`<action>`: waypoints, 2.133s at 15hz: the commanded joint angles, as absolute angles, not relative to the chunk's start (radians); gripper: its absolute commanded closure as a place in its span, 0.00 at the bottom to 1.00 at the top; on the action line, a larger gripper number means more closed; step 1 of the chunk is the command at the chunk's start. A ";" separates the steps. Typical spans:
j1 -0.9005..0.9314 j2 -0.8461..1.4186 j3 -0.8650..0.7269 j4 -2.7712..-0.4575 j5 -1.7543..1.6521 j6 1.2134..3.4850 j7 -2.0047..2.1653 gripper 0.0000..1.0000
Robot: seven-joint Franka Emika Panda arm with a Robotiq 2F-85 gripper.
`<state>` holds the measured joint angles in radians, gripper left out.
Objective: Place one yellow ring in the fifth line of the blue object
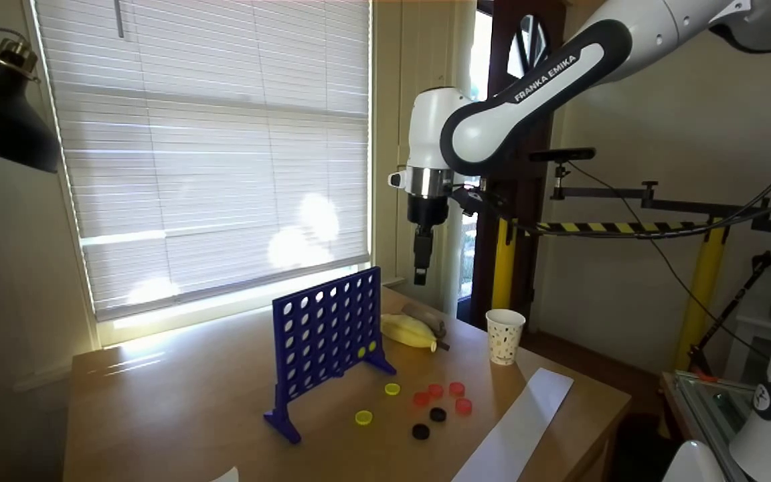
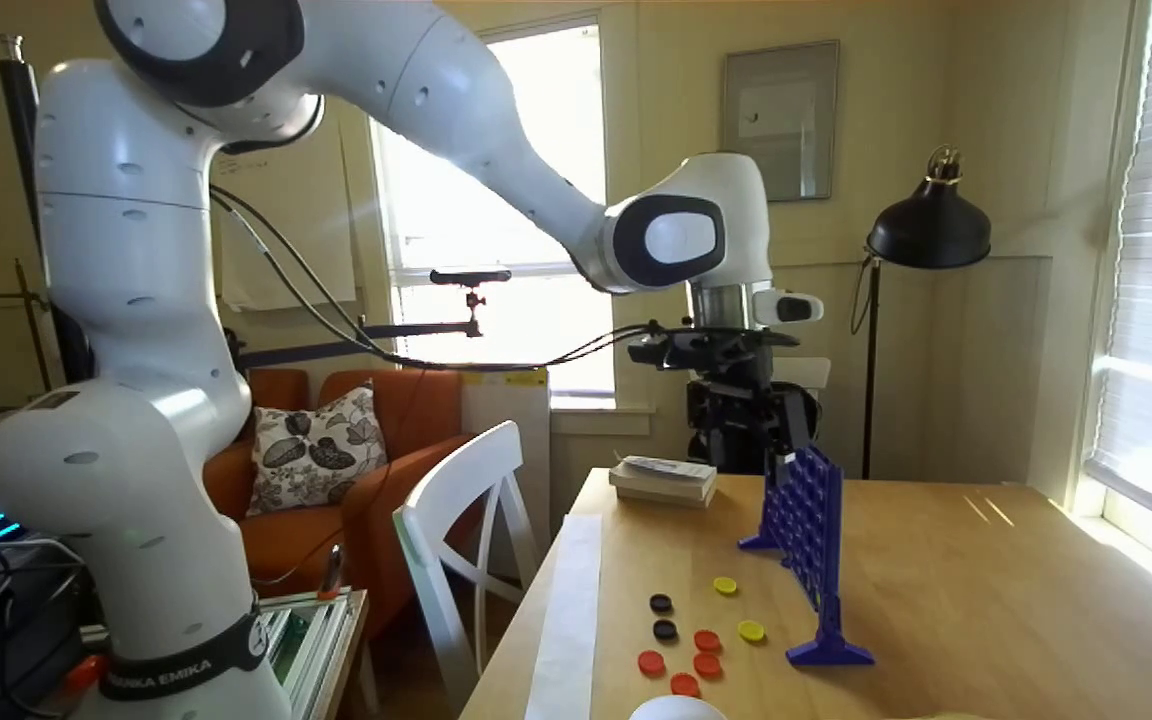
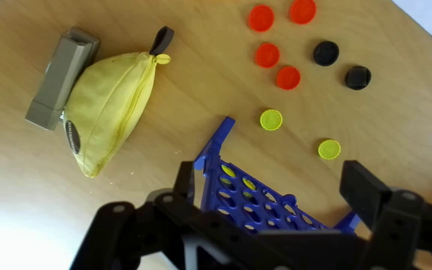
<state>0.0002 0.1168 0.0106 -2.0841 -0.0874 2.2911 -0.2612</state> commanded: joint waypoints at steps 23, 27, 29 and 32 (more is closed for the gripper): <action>0.080 0.369 0.052 -2.064 -0.033 2.651 0.072 0.00; 0.079 0.365 0.046 -2.063 -0.033 2.652 0.071 0.00; 0.063 0.368 0.067 -2.062 -0.008 2.652 0.033 0.00; 0.051 0.392 0.096 -2.056 0.034 2.659 0.006 0.00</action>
<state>0.0686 0.3696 0.0632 -2.0645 -0.0259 2.6532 0.0543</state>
